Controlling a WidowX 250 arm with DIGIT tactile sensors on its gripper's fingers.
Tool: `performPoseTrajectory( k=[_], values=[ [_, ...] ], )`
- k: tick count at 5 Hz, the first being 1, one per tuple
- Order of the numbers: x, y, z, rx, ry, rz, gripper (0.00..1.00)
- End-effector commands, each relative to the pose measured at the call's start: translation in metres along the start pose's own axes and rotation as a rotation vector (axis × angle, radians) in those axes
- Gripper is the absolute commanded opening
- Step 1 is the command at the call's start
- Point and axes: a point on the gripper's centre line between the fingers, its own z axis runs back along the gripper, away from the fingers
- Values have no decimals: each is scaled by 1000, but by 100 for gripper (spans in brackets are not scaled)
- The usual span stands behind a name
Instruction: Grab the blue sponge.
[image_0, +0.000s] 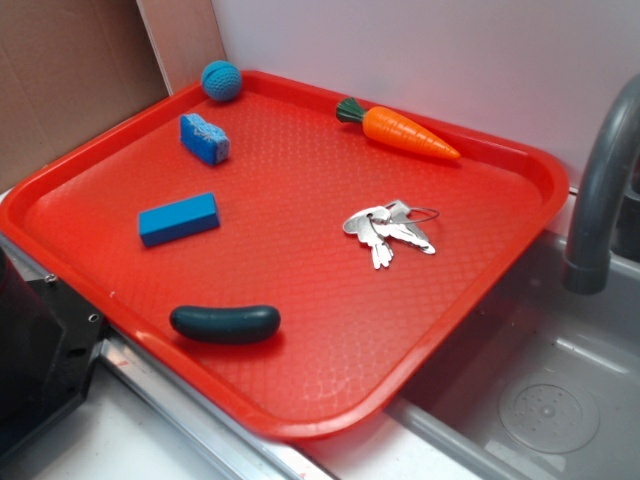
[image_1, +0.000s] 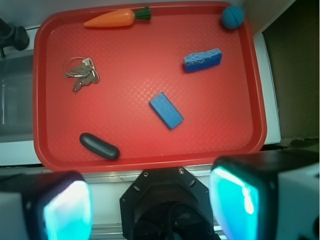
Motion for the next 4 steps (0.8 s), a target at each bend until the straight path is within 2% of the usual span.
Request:
performPoseTrajectory(
  k=[1, 2, 3, 4],
  values=[
    [0, 0, 0, 0, 0, 0, 100],
    [0, 0, 0, 0, 0, 0, 100],
    [7, -30, -19, 86, 18, -41, 100],
    [58, -50, -26, 83, 4, 17, 100]
  ],
)
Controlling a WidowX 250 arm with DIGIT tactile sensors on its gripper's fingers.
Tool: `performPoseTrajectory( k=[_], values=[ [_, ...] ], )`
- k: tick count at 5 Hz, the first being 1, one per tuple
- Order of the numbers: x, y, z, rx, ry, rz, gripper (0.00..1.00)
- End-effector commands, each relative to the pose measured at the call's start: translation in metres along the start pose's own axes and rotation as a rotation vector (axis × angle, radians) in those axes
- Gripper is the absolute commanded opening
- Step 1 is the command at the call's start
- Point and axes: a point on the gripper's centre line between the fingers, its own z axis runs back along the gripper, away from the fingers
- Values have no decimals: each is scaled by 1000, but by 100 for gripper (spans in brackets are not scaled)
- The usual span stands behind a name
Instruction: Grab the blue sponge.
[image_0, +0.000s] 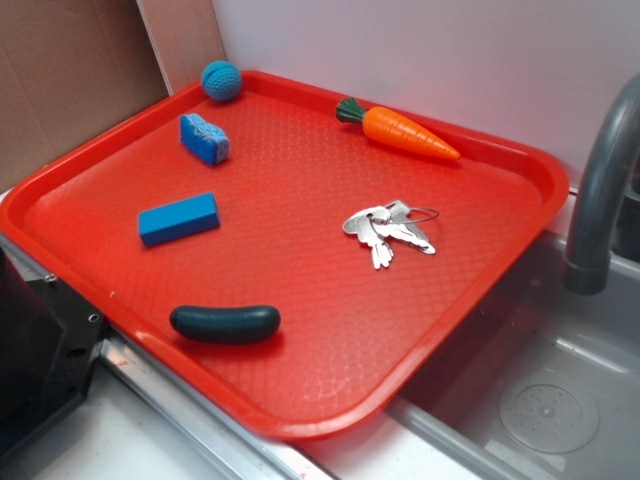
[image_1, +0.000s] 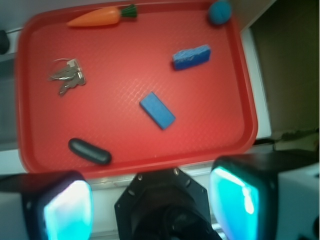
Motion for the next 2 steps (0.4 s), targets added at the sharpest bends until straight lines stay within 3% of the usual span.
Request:
performPoseTrajectory(
  k=[1, 2],
  values=[
    [105, 17, -5, 86, -33, 308, 100],
    [144, 74, -18, 152, 5, 550, 100]
  ],
)
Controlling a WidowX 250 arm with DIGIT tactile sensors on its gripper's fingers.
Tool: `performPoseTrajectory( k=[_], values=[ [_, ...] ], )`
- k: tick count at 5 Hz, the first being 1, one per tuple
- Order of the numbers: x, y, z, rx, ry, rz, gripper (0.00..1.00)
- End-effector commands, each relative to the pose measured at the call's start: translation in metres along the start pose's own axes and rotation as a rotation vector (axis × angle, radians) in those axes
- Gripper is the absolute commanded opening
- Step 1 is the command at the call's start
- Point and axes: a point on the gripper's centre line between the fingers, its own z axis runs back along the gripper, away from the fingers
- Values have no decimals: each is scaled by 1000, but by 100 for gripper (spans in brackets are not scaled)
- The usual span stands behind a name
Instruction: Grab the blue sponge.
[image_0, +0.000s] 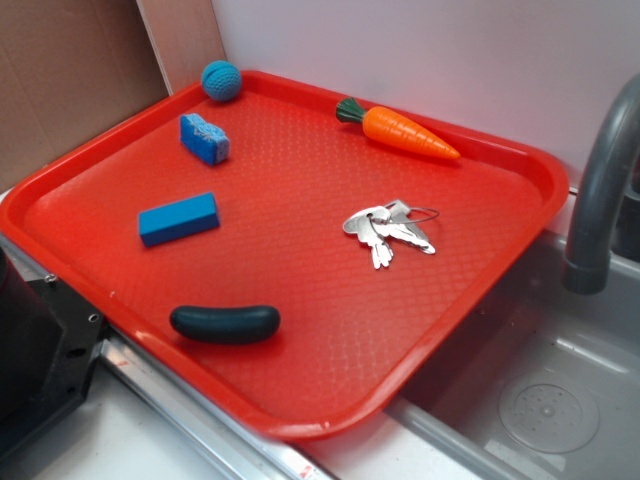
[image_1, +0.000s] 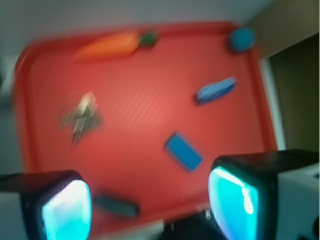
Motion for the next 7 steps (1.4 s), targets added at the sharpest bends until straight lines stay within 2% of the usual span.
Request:
performPoseTrajectory(
  k=[1, 2, 3, 4, 6, 7],
  values=[
    [59, 79, -9, 65, 50, 489, 100],
    [26, 92, -7, 76, 129, 731, 100],
    [3, 88, -6, 57, 153, 982, 100],
    [-2, 81, -9, 39, 96, 1001, 100],
    [-2, 81, -9, 39, 96, 1001, 100],
    [27, 91, -15, -17, 15, 1266, 100]
  ],
)
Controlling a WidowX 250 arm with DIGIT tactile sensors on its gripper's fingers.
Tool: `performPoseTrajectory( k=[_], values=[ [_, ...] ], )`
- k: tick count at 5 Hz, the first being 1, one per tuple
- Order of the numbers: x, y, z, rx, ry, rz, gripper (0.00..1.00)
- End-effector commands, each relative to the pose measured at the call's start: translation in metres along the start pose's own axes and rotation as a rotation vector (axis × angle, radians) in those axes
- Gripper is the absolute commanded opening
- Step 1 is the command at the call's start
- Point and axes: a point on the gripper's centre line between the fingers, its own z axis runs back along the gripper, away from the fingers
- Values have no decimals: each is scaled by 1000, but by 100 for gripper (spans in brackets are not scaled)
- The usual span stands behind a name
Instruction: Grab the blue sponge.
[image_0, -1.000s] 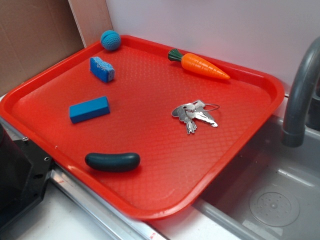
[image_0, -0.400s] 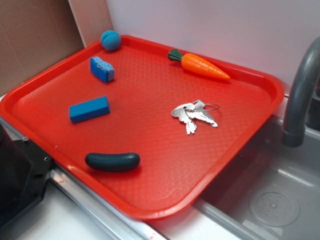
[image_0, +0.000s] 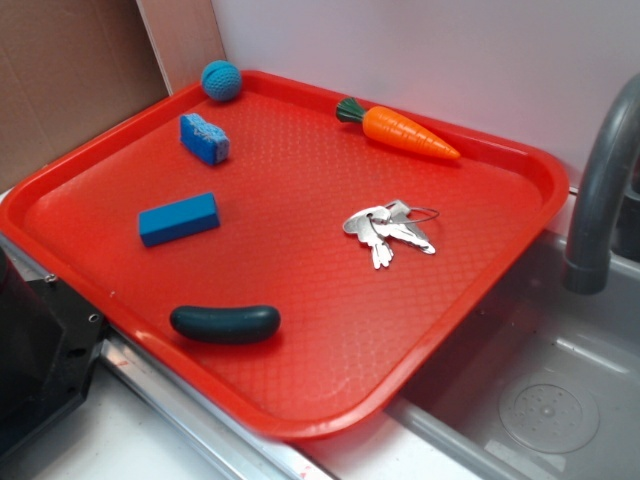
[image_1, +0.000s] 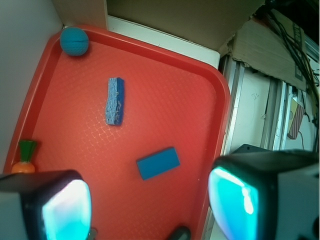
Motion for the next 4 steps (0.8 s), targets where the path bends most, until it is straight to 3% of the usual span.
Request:
performPoseTrajectory(
  k=[1, 2, 3, 4],
  values=[
    [63, -1, -22, -184, -95, 451, 100],
    [81, 7, -71, 1, -165, 440, 100],
    [91, 7, -118, 116, -170, 313, 100],
    [89, -16, -147, 79, -123, 192, 100]
  ],
)
